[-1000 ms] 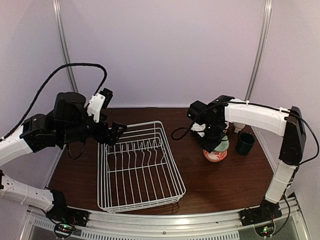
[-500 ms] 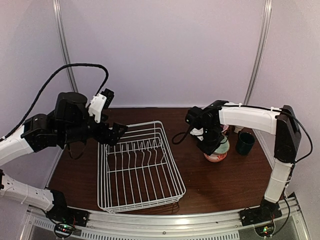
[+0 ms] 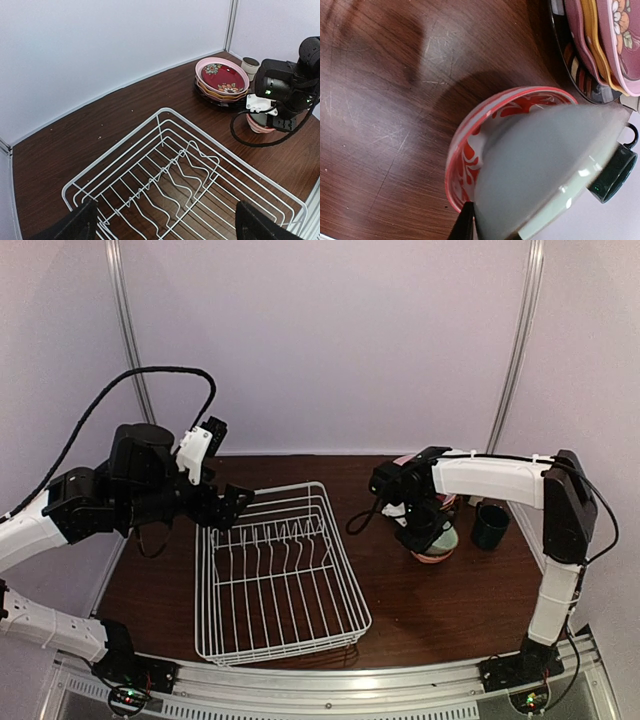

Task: Unload the mixed dishes from the dish rack
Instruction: Place the bowl in the bowl.

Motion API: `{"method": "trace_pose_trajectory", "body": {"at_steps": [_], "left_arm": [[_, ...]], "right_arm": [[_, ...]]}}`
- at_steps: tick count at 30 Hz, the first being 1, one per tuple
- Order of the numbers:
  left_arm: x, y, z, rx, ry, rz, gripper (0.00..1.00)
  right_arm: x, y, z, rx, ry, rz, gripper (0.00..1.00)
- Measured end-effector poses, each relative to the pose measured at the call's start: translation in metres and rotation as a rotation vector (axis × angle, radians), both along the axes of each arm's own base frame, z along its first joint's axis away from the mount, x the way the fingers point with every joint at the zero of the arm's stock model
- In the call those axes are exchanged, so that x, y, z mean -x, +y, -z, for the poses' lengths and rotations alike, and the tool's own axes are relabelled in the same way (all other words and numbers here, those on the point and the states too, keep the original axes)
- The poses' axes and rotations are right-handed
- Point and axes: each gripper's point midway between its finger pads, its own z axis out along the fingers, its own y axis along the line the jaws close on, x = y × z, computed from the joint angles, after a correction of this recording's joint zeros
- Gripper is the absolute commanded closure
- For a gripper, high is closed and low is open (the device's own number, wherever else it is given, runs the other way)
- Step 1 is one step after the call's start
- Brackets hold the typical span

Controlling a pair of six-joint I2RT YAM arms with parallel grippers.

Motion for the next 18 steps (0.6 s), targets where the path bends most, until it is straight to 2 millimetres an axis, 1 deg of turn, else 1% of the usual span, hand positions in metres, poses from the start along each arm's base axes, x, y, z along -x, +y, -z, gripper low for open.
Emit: {"method": "trace_pose_trajectory", "body": {"at_steps": [3,11,15,18], "left_arm": [[0.0,0.0,0.0001,-0.001,0.0,0.0,0.03],[-0.0005,0.0004,0.0001,0.0,0.001,-0.001,0.02],[-0.0013,0.0011,0.0001,0.001,0.001,-0.004,0.03],[-0.0012,0.001,0.0001,0.001,0.001,-0.003,0.03]], "right_arm": [[-0.0015,-0.001,-0.0003,0.008,-0.007,-0.002,0.78],[-0.0015,-0.0013,-0.0004,0.01,-0.009,-0.001,0.77],[-0.001,-0.0006,-0.0002,0.007,-0.007,-0.001,0.69],[0.0008,0.0011,0.0004,-0.002,0.001,0.0,0.68]]}}
